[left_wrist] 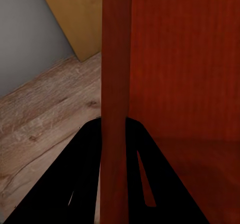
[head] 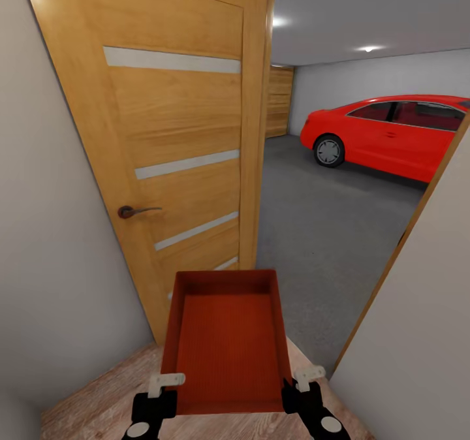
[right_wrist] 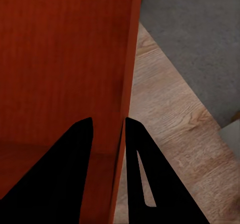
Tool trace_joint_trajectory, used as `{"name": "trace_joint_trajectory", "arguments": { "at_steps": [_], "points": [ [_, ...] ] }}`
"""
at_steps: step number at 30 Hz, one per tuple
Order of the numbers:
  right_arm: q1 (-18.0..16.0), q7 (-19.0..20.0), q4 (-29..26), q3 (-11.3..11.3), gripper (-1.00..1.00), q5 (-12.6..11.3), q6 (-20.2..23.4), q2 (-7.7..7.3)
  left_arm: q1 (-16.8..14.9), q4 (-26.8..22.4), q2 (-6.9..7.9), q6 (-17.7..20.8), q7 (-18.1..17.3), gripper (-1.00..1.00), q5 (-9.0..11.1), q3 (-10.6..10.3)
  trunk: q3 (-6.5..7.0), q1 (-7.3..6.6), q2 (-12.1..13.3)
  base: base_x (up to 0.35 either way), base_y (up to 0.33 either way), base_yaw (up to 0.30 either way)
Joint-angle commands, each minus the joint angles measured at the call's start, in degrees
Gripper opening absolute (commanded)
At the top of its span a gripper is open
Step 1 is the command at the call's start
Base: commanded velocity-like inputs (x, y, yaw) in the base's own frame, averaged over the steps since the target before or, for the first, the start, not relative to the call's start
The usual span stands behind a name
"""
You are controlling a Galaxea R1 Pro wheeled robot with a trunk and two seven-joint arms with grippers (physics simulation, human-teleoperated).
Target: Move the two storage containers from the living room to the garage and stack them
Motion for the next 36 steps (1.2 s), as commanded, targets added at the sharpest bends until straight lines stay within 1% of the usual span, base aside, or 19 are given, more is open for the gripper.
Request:
{"name": "trace_joint_trajectory", "arguments": {
  "at_steps": [1,8,22,23,28,36],
  "points": [
    [0.0,0.2,-0.3,-0.4,-1.00,0.8,0.4,0.37,0.0,0.2,-0.33,0.4,0.4,-1.00,-0.1,-0.4,-0.13,0.03,-0.1,0.000,0.000,0.000],
    [0.0,0.3,0.0,0.0,-1.00,0.4,0.6,-0.24,0.0,0.8,-1.16,0.5,0.5,-1.00,-1.0,0.2,-0.13,0.03,-0.1,0.000,0.000,0.000],
    [0.0,0.4,0.1,0.6,-1.00,-0.7,0.6,-0.89,0.0,0.9,-1.82,0.7,0.6,-1.00,-1.9,0.6,-0.13,0.03,-0.1,0.000,0.000,0.000],
    [0.0,0.4,-0.2,-1.3,-1.00,0.8,0.6,0.36,0.0,0.9,-2.23,0.7,0.6,-1.00,3.6,-2.7,-0.13,0.03,-0.1,0.000,0.000,-0.013],
    [0.0,0.4,-0.2,-1.3,-1.00,0.8,0.7,0.36,0.0,0.9,-2.43,0.8,0.4,-1.00,3.6,-1.1,-0.13,0.03,-0.1,0.000,0.000,-0.149],
    [0.0,0.4,-0.2,-1.3,-1.00,0.8,0.7,0.36,0.0,0.9,-2.46,0.8,0.4,-1.00,3.6,-0.8,-0.13,0.03,-0.1,0.000,0.000,-0.254]
  ]
}}
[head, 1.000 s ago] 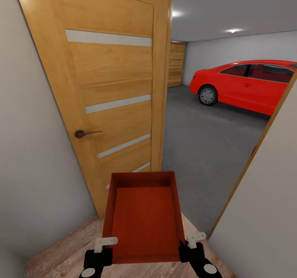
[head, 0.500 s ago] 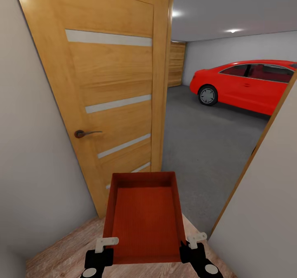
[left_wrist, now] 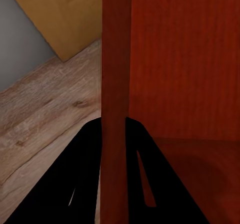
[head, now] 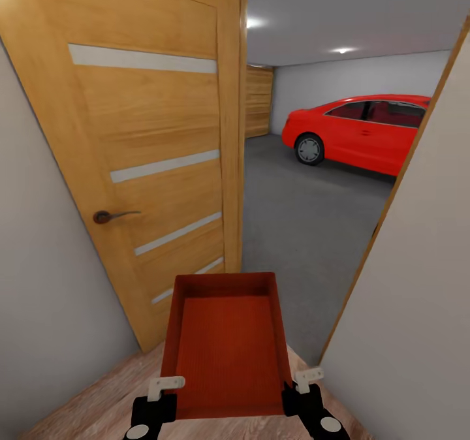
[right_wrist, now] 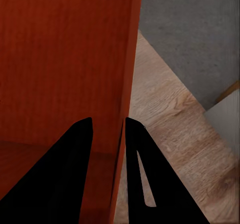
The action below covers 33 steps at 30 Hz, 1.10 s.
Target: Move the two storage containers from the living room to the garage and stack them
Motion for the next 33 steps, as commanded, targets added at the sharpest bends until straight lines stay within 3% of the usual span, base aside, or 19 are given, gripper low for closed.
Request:
{"name": "trace_joint_trajectory", "arguments": {
  "at_steps": [1,33],
  "points": [
    [-0.1,0.0,-0.3,-0.6,-1.00,-0.2,-0.8,0.08,0.0,0.0,-2.91,0.3,0.0,-1.00,2.1,-0.1,-0.13,0.03,-0.1,0.000,0.000,-0.262],
    [-0.1,0.0,-0.3,-0.7,-1.00,-0.2,-0.8,0.08,0.0,0.0,-2.86,0.3,0.0,-1.00,2.1,0.0,-0.13,0.03,-0.1,0.049,0.000,-0.244]
  ]
}}
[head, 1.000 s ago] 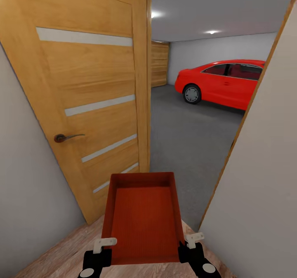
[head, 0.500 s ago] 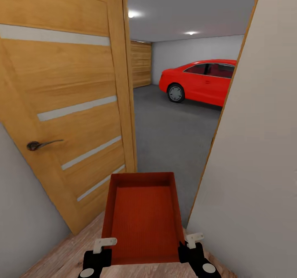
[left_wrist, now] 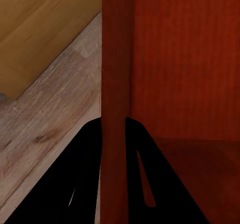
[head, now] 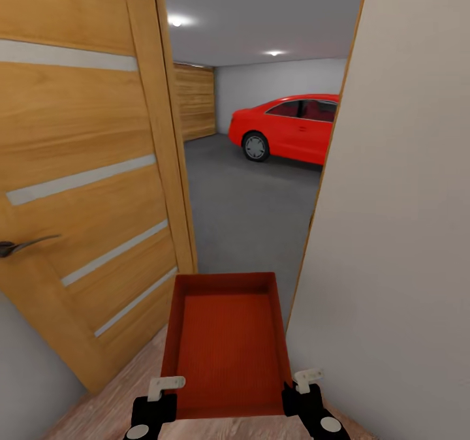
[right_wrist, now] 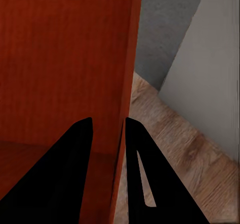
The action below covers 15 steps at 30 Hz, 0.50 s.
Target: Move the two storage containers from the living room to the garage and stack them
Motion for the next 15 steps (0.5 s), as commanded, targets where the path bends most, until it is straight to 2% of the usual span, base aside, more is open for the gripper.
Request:
{"name": "trace_joint_trajectory", "arguments": {
  "at_steps": [1,7,12,15],
  "points": [
    [-0.1,-0.1,-0.3,-0.6,-1.00,-0.3,-0.8,0.08,0.0,0.0,-2.72,0.3,0.1,-1.00,2.3,-0.1,-0.13,0.04,-0.1,0.086,0.000,-0.262],
    [-0.1,-0.1,-0.3,-0.6,-1.00,-0.3,-0.9,0.08,0.0,0.0,-2.73,0.3,0.1,-1.00,2.3,-0.1,-0.13,0.04,-0.1,0.095,0.000,-0.228],
    [-0.1,-0.1,-0.3,-0.6,-1.00,-0.3,-0.9,0.08,0.0,0.0,-2.74,0.3,0.1,-1.00,2.3,-0.1,-0.13,0.04,-0.1,0.103,0.009,-0.047],
    [-0.1,-0.1,-0.3,-0.6,-1.00,-0.3,-0.9,0.08,0.0,0.0,-2.73,0.3,0.1,-1.00,2.3,-0.2,-0.13,0.04,-0.1,0.175,0.120,-0.008]
  ]
}}
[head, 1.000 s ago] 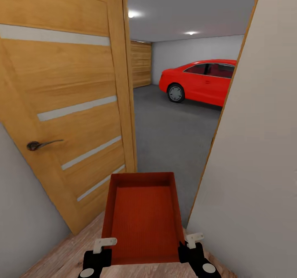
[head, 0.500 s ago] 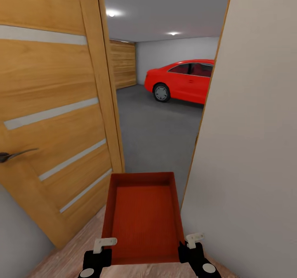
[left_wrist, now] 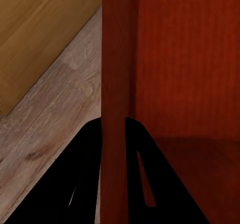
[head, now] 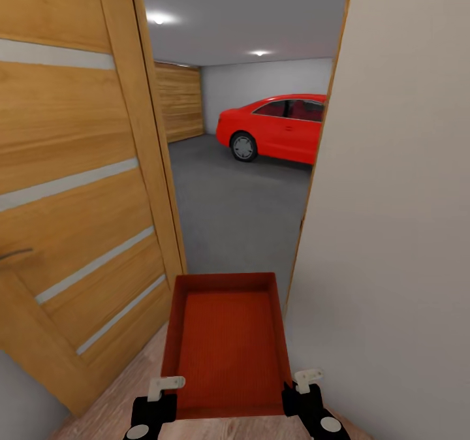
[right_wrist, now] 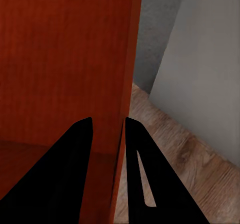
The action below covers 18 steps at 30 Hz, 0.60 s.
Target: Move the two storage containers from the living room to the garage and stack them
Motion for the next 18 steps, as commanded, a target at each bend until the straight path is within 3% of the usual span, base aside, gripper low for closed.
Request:
{"name": "trace_joint_trajectory", "arguments": {
  "at_steps": [1,18],
  "points": [
    [0.0,-0.1,-0.3,-0.6,-1.00,-0.2,-0.8,0.08,0.0,0.1,-2.72,0.3,0.1,-1.00,2.3,-0.2,-0.12,0.05,-0.1,0.215,0.175,-0.002],
    [0.0,-0.1,-0.3,-0.6,-1.00,-0.2,-0.8,0.08,0.0,0.1,-2.61,0.3,0.1,-1.00,2.3,-0.1,-0.12,0.05,-0.1,0.231,0.199,0.000]
  ]
}}
